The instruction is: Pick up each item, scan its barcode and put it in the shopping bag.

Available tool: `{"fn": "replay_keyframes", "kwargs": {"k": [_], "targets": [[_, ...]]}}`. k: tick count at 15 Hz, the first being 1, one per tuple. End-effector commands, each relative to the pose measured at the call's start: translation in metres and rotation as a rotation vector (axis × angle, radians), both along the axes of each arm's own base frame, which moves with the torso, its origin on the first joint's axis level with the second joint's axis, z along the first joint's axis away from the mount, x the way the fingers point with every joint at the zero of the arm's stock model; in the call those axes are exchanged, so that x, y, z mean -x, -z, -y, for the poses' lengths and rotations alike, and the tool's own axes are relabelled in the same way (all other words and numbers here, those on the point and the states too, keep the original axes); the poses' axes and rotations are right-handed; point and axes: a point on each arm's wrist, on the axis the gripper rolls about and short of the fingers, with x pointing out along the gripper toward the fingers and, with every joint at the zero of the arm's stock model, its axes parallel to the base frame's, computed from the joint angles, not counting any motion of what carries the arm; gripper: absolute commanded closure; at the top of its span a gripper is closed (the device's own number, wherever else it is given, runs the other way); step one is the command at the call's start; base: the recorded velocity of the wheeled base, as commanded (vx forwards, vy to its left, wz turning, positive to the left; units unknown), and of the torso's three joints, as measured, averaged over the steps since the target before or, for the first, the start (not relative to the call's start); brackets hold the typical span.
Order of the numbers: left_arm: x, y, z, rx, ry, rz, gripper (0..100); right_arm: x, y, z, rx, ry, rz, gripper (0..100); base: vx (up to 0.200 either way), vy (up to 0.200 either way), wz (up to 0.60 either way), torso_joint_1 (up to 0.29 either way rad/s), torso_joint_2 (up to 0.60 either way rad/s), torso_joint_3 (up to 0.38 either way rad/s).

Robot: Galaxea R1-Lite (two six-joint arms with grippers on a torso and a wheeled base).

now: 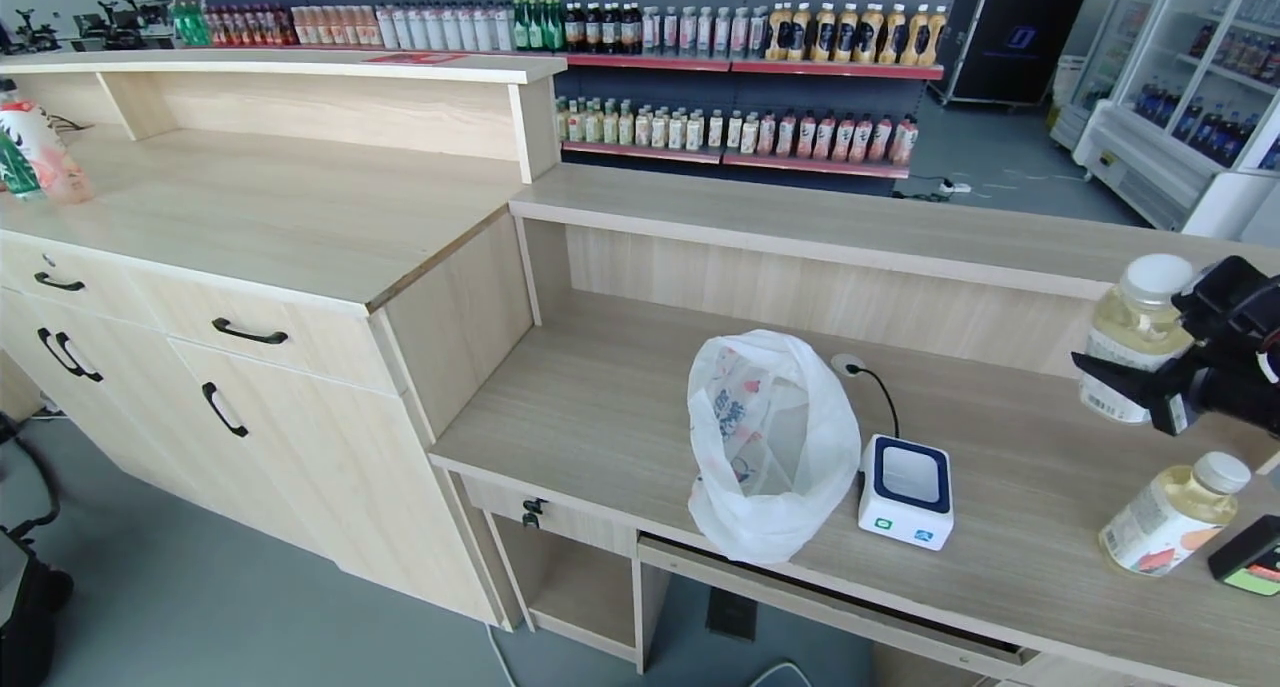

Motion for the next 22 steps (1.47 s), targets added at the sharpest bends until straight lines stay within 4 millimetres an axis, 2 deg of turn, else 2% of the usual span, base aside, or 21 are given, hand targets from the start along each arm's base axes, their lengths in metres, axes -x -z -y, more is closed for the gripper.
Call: {"fn": "replay_keyframes", "kwargs": {"k": [1,4,5,7,9,11,16,22], "targets": [[0.000,0.000,0.000,0.000,0.000,0.001,0,0.004,-0.009,-0.008,0.000,-0.020,0.037,100,0.000,0.000,0.60,-0.002,0.01,0.002],[0.000,0.000,0.000,0.000,0.000,0.001,0,-0.011,-0.010,-0.023,-0.027,-0.059,0.066,100,0.000,0.000,0.60,0.001,0.00,0.004],[0.000,0.000,0.000,0.000,0.000,0.001,0,-0.030,-0.005,-0.037,-0.042,-0.042,0.084,100,0.000,0.000,0.60,0.012,0.01,0.007],[0.000,0.000,0.000,0.000,0.000,0.001,0,-0.048,0.008,-0.054,-0.092,-0.040,0.094,100,0.000,0.000,0.30,0.004,0.00,0.001],[0.000,0.000,0.000,0.000,0.000,0.001,0,-0.068,0.043,-0.069,-0.176,-0.077,-0.012,100,0.000,0.000,0.00,0.000,0.00,0.000],[0.000,0.000,0.000,0.000,0.000,0.001,0,-0.077,0.072,-0.069,-0.197,-0.066,-0.113,100,0.000,0.000,0.00,0.000,0.00,0.000],[0.000,0.000,0.000,0.000,0.000,0.001,0,-0.090,0.107,-0.071,-0.364,-0.030,-0.250,100,0.000,0.000,0.00,0.000,0.00,0.000],[0.000,0.000,0.000,0.000,0.000,0.001,0,-0.118,0.124,-0.061,-0.402,0.001,-0.248,100,0.000,0.000,0.00,0.000,0.00,0.000]]}}
